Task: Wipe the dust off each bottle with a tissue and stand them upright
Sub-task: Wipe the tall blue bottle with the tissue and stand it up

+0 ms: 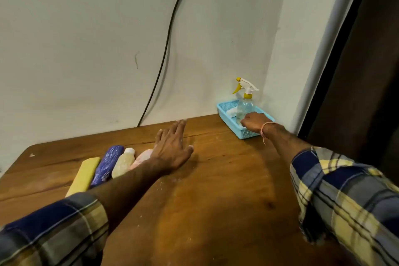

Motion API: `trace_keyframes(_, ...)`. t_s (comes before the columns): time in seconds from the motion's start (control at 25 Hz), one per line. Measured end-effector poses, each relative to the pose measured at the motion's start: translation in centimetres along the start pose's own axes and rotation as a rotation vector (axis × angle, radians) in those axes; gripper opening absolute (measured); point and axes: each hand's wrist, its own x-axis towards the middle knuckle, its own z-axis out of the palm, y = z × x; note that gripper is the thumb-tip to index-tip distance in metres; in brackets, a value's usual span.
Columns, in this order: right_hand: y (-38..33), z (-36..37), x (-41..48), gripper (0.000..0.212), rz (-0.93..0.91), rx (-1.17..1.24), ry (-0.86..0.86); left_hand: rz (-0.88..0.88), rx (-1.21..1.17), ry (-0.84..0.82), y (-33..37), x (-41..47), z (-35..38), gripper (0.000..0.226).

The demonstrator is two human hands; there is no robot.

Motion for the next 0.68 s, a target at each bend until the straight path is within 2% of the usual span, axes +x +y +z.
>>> trace_keyframes(0.12,-0.2,0.9,1.9,0.049,0.088,-0.009,-0.155,-0.038,0.011,-0.071,-1.7,0.4,1.7,0.085)
trace_keyframes(0.24,-0.7,1.7,2.5,0.073,0.169,0.043,-0.249,-0.046,-0.004,-0.112,-3.1,0.3,2.7,0.084)
trace_keyframes(0.36,-0.6,2.2,3.5,0.078,0.207,0.126,-0.24,-0.03,-0.008,-0.113,-3.4,0.1,2.6,0.084)
trace_keyframes(0.48,-0.4,2.5,3.9,0.079,0.204,0.1,-0.254,-0.057,-0.026,-0.118,-3.2,-0.7,1.9,0.086)
trace_keyframes(0.56,-0.5,2.2,3.6,0.073,0.148,0.045,-0.159,-0.074,-0.027,-0.122,-3.2,-1.1,1.3,0.086)
trace_keyframes(0.68,-1.9,0.3,1.3,0.057,0.029,0.057,0.169,-0.112,-0.013,-0.113,-3.0,-2.4,0.1,0.085)
